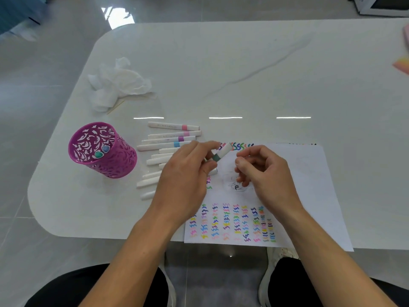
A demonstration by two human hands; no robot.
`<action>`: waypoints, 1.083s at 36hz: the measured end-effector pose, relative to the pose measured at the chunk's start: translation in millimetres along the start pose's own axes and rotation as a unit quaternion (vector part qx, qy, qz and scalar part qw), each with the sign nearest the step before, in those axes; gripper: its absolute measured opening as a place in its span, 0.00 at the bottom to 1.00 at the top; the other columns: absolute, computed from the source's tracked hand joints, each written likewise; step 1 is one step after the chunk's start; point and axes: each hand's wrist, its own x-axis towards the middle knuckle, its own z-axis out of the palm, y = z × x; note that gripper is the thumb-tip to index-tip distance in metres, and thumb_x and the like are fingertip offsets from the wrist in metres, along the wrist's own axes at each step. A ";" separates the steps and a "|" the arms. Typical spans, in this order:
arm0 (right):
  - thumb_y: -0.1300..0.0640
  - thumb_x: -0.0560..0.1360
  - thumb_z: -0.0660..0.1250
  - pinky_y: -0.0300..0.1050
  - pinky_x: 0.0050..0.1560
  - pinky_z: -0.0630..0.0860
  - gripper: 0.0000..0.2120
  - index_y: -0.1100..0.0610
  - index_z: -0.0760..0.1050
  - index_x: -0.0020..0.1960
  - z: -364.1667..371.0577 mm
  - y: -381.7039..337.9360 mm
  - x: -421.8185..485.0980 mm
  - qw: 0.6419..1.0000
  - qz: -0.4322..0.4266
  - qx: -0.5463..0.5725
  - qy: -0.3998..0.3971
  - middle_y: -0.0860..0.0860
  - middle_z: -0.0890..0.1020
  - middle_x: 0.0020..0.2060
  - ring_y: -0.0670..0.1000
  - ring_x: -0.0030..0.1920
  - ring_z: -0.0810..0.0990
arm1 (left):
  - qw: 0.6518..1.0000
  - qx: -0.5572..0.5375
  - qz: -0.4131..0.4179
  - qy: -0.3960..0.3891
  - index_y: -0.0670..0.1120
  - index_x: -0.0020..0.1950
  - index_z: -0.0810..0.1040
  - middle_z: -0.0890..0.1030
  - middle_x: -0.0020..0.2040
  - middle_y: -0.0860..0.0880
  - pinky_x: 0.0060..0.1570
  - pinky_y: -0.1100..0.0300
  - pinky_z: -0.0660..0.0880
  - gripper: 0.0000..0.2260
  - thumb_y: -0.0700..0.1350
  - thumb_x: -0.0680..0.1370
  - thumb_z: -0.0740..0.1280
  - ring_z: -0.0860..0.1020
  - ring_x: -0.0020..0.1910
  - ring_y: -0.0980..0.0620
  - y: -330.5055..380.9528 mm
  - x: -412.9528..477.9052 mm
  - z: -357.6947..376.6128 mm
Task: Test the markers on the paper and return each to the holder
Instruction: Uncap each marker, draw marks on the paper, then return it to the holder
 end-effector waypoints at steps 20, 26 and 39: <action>0.49 0.84 0.64 0.37 0.48 0.81 0.08 0.46 0.79 0.61 -24.1 -2.8 -8.0 0.990 -0.050 -0.085 -0.105 0.43 0.85 0.41 0.44 0.44 0.86 | 0.989 -0.144 -0.031 0.032 0.59 0.55 0.73 0.80 0.43 0.63 0.44 0.77 0.72 0.10 0.50 0.78 0.72 0.80 0.45 0.66 21.3 6.2 28.7; 0.46 0.82 0.65 0.34 0.40 0.77 0.08 0.43 0.77 0.60 -39.5 -4.5 -6.3 0.960 -0.096 -0.240 -0.107 0.41 0.81 0.39 0.42 0.43 0.82 | 0.993 -0.113 -0.026 -0.026 0.57 0.54 0.75 0.80 0.41 0.62 0.40 0.74 0.72 0.05 0.51 0.79 0.69 0.79 0.44 0.65 24.3 7.0 32.4; 0.36 0.82 0.58 0.44 0.39 0.76 0.17 0.46 0.79 0.54 -45.5 -4.6 -8.0 0.898 -0.134 -0.404 -0.112 0.43 0.84 0.41 0.47 0.38 0.79 | 0.996 -0.031 0.035 -0.078 0.54 0.56 0.83 0.81 0.44 0.58 0.43 0.68 0.72 0.08 0.47 0.82 0.64 0.78 0.40 0.60 23.5 9.0 36.4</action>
